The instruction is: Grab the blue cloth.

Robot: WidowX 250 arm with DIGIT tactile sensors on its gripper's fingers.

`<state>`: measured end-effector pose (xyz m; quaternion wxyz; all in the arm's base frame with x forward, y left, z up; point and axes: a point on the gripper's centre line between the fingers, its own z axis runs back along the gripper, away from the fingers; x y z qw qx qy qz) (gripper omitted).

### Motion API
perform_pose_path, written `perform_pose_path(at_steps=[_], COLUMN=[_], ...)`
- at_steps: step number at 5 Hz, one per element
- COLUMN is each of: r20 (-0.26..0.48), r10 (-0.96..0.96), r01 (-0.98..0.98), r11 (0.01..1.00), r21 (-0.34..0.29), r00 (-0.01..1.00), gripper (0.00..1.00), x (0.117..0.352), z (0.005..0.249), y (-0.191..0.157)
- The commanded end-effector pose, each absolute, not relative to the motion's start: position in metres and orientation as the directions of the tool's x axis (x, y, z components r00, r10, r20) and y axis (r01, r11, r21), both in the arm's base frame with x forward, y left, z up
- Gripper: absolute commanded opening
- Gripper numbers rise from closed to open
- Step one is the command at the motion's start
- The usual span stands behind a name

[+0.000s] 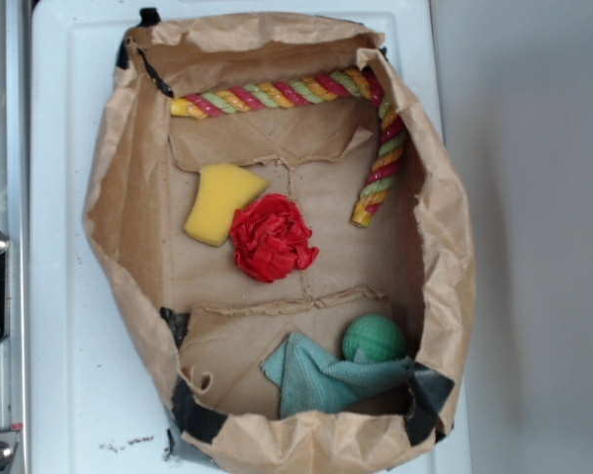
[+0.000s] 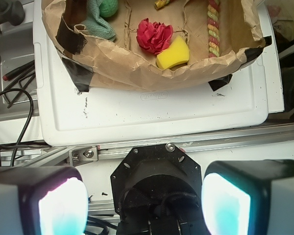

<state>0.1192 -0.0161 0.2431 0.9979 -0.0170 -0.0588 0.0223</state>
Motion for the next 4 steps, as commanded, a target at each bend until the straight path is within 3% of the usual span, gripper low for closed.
perform_pose_path(at_steps=[1, 3, 4], r20=[0.117, 0.176, 0.176], r10=[0.046, 0.176, 0.242], r01=[-0.042, -0.165, -0.216], r11=[0.998, 0.983, 0.964], r21=[-0.037, -0.076, -0.158], r00=[0.992, 0.968, 0.954], gripper=[1.0, 1.0, 1.0], x=[0.119, 0.205, 0.235], z=[0.243, 0.233, 0.205], y=[-0.016, -0.044, -0.038])
